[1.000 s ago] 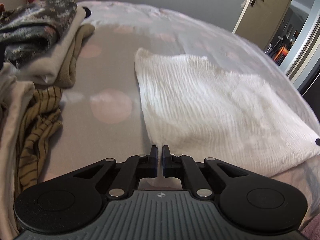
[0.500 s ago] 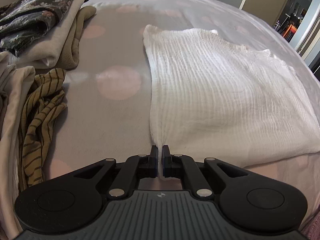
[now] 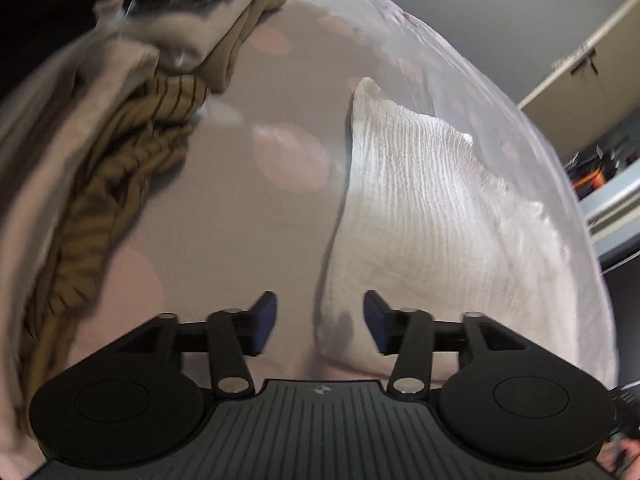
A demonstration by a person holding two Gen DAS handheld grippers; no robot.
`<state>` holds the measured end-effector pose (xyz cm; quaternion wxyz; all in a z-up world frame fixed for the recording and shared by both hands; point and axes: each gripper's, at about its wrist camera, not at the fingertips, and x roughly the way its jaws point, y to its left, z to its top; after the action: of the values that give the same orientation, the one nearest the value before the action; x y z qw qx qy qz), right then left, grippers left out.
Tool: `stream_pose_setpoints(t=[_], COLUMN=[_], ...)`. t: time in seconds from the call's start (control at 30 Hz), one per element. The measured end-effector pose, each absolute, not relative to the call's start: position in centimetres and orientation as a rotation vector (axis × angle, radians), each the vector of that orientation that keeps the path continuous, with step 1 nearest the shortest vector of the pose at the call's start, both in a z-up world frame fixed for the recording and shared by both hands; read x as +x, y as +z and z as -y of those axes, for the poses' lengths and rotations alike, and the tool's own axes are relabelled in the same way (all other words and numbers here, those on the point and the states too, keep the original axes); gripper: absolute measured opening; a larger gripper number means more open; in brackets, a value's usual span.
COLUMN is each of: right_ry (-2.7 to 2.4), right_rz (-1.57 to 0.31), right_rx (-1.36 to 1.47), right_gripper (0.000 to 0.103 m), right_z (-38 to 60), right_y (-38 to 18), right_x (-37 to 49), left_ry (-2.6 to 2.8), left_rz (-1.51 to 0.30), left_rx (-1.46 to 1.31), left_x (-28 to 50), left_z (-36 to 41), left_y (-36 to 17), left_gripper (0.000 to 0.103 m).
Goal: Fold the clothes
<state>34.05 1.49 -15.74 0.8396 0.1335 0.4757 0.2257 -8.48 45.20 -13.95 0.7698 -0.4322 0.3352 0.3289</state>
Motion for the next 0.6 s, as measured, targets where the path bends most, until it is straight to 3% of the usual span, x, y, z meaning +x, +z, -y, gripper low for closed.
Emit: stream_pose_setpoints(t=[0.47,0.53,0.57,0.6], right_ry=[0.513,0.556,0.575,0.571], right_rz=[-1.209,-1.24,-1.257,-1.264], right_rx=[0.35,0.419,0.468,0.502], right_gripper=[0.054,0.054,0.049,0.037], right_z=[-1.8,-1.7,-1.7,-1.6], right_y=[-18.6,-19.2,-19.6,-19.9], right_x=[35.5,35.6,35.7,35.8], left_ry=[0.628,0.631,0.636,0.642], left_rz=[-0.757,-0.754,-0.761,-0.768], left_rx=[-1.136,-1.116,-1.095,-1.074], left_x=[-6.5,-6.2,-6.0,-5.9], left_z=[-45.2,-45.3,-45.3,-45.3], left_y=[-17.8,-17.8,-17.8,-17.7], left_gripper=[0.046,0.032,0.027,0.022])
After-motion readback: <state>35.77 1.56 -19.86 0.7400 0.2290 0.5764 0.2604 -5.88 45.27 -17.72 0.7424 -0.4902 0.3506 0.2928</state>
